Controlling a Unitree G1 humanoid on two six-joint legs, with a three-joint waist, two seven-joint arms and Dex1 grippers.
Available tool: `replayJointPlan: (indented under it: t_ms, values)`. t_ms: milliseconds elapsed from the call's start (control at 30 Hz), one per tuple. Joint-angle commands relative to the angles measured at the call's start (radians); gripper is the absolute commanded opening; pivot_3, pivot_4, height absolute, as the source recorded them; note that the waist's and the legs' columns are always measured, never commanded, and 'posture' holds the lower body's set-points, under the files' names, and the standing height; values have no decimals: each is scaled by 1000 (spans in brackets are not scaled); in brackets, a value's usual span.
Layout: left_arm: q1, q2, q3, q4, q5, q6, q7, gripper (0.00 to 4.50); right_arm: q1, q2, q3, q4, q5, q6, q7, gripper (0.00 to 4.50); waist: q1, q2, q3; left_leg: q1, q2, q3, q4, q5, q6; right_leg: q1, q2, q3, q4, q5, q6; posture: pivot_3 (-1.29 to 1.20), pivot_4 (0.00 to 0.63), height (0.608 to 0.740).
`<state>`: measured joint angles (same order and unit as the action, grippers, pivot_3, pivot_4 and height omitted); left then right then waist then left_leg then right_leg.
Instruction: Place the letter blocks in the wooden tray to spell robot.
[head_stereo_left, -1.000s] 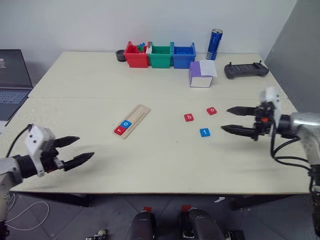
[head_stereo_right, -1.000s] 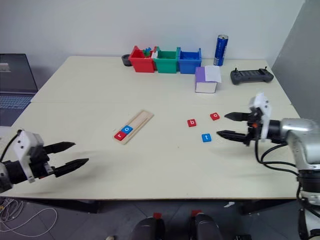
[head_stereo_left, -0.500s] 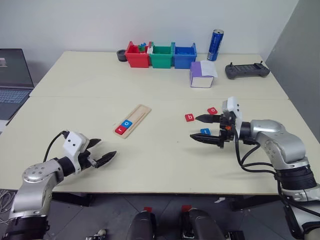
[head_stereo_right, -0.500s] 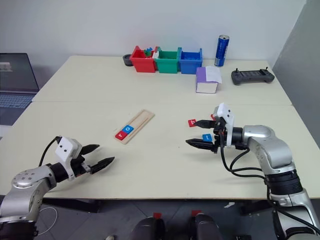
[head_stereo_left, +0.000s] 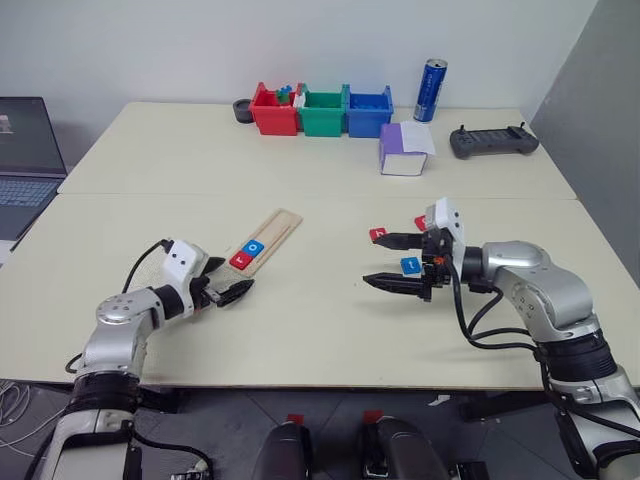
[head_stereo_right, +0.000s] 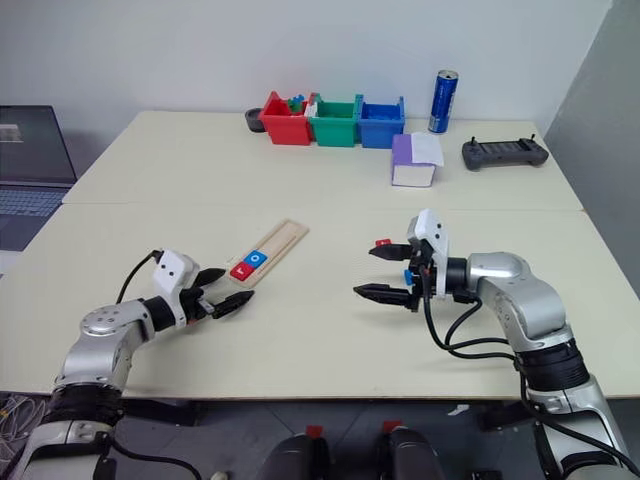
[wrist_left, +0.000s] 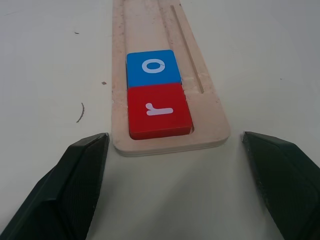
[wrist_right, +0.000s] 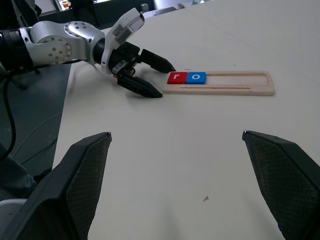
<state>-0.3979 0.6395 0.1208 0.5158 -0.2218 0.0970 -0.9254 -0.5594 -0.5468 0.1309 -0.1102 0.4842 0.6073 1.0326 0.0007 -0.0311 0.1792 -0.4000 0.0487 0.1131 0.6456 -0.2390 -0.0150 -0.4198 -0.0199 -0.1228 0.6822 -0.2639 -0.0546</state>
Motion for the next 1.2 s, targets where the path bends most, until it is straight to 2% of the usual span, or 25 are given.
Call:
replayJointPlan:
  t_ms: [33, 600, 767, 867, 1000, 1200]
  values:
    - [-33, -7, -13, 55, 28, -39, 13, 4500, -2, -3, -17, -45, 7, 0, -11, 4462, 0, 0, 0, 0, 0, 0, 0, 0, 0, 0, 0, 0, 0, 0, 0, 0, 150, 740]
    - [-187, -67, -85, 244, 111, -67, 53, 4500, 19, -3, -23, -71, 15, 12, -27, 4462, 9, -1, -1, 1, -1, 0, 1, 1, 1, 1, 0, 0, 0, 1, 2, 0, 150, 740]
    - [-188, -66, -98, 246, 116, -69, 37, 3386, 28, -3, -27, -82, 18, 15, -40, 4500, 8, -1, -1, 1, 0, 0, 1, 1, 1, 2, 0, 0, 0, 1, 2, 0, 150, 740]
    - [-185, -62, -107, 245, 122, -88, 24, 3383, 35, -9, -34, -89, 17, 16, -49, 4500, 8, -1, -1, 1, 0, 0, 1, 1, 1, 2, 0, 0, 0, 1, 2, 0, 150, 740]
    - [-169, -41, -121, 222, 112, -108, -69, 3383, 66, -49, -77, -113, 23, 23, -62, 4500, 8, -1, -1, 1, 0, 0, 1, 1, 1, 2, 0, 0, 0, 1, 2, 0, 150, 740]
    - [-129, -13, -167, 149, 82, -183, -309, 3383, 182, -151, -189, -181, 42, 50, -77, 4500, 8, -1, -1, 0, -1, 0, 1, 3, -2, 1, -1, 0, -1, 1, 2, 0, 150, 740]
